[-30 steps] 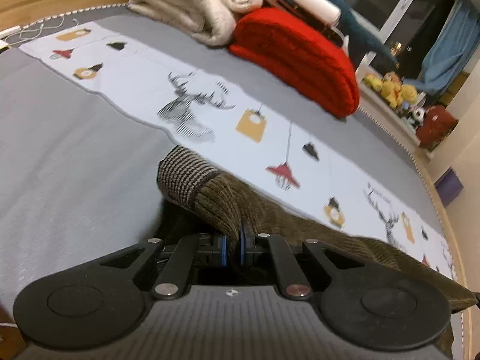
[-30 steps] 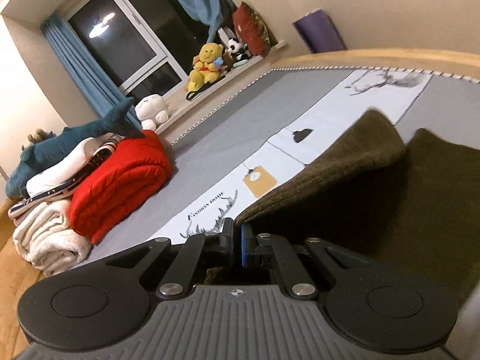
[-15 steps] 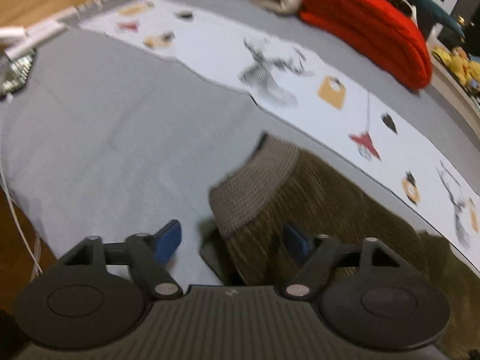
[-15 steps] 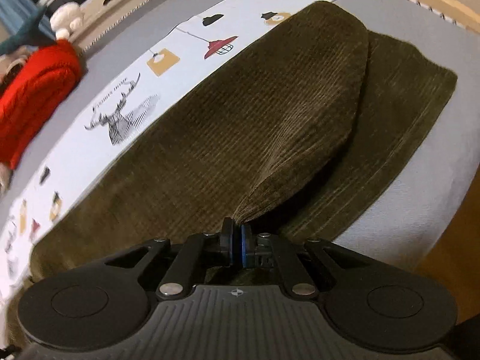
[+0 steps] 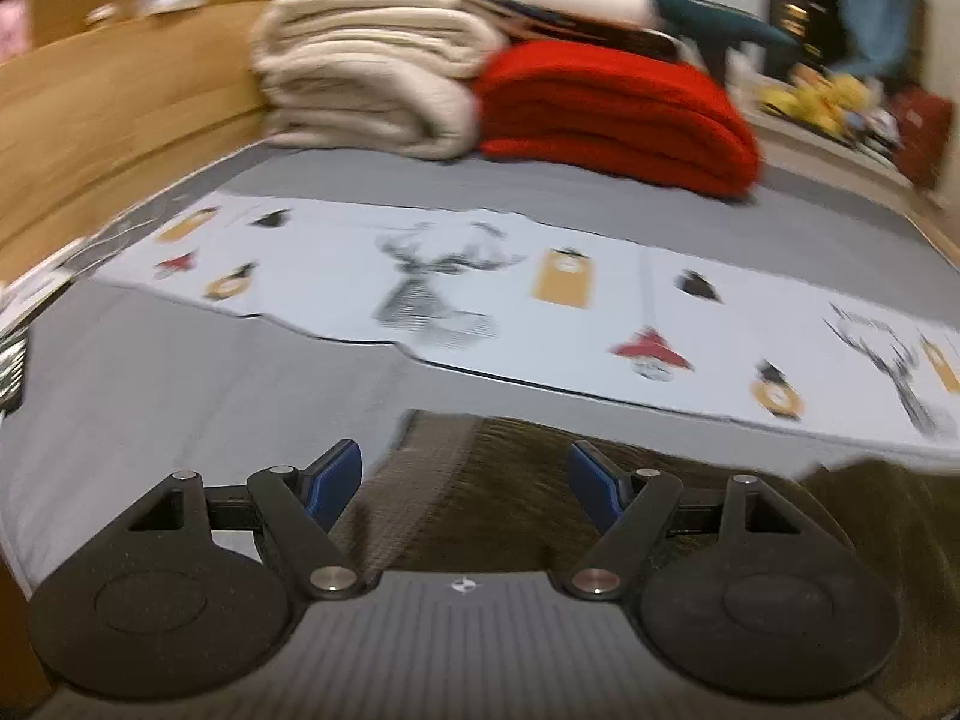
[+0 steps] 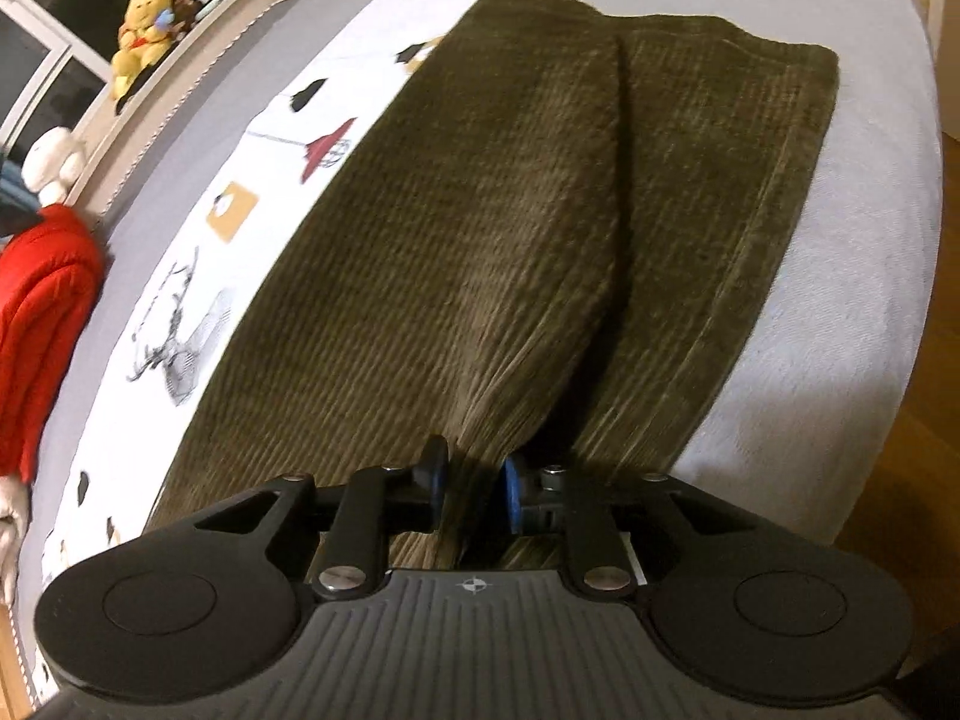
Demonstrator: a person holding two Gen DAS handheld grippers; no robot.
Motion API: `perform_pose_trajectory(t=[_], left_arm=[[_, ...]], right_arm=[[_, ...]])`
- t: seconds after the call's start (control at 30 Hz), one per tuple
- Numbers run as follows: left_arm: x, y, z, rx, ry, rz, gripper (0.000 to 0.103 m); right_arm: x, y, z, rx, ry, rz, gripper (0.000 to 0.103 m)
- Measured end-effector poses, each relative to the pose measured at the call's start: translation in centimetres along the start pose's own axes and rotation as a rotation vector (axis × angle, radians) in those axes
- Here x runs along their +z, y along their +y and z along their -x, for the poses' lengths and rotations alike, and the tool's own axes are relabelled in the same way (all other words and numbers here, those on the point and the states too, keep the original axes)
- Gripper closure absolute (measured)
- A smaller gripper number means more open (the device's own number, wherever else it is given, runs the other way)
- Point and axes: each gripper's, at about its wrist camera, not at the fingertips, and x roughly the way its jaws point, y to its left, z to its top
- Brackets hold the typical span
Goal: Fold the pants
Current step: 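Lay the folded pants flat and open both tools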
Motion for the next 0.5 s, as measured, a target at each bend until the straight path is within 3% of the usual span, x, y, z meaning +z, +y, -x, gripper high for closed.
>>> perform_pose_trajectory(t=[0.13, 0.27, 0.3, 0.37, 0.5], left_arm=[[-1.0, -0.9, -1.5, -0.028, 0.092, -0.037, 0.023], [-2.4, 0.7, -5.4, 0.097, 0.312, 0.009, 0.024], [-2.6, 1.2, -5.9, 0.113, 0.345, 0.039, 0.024], [-2.7, 1.6, -6.3, 0.114, 0.358, 0.066, 0.022], [-2.4, -0.4, -5.1, 0.122, 0.272, -0.016, 0.022]], right_arm=[[0.2, -0.4, 0.1, -0.021, -0.043, -0.021, 0.082], [0.1, -0.1, 0.6, -0.057, -0.114, 0.005, 0.084], [0.1, -0.1, 0.9, -0.064, -0.134, 0.017, 0.089], [0.1, 0.4, 1.3, -0.073, -0.167, 0.061, 0.091], [0.3, 0.8, 1.7, -0.061, -0.178, 0.093, 0.090]])
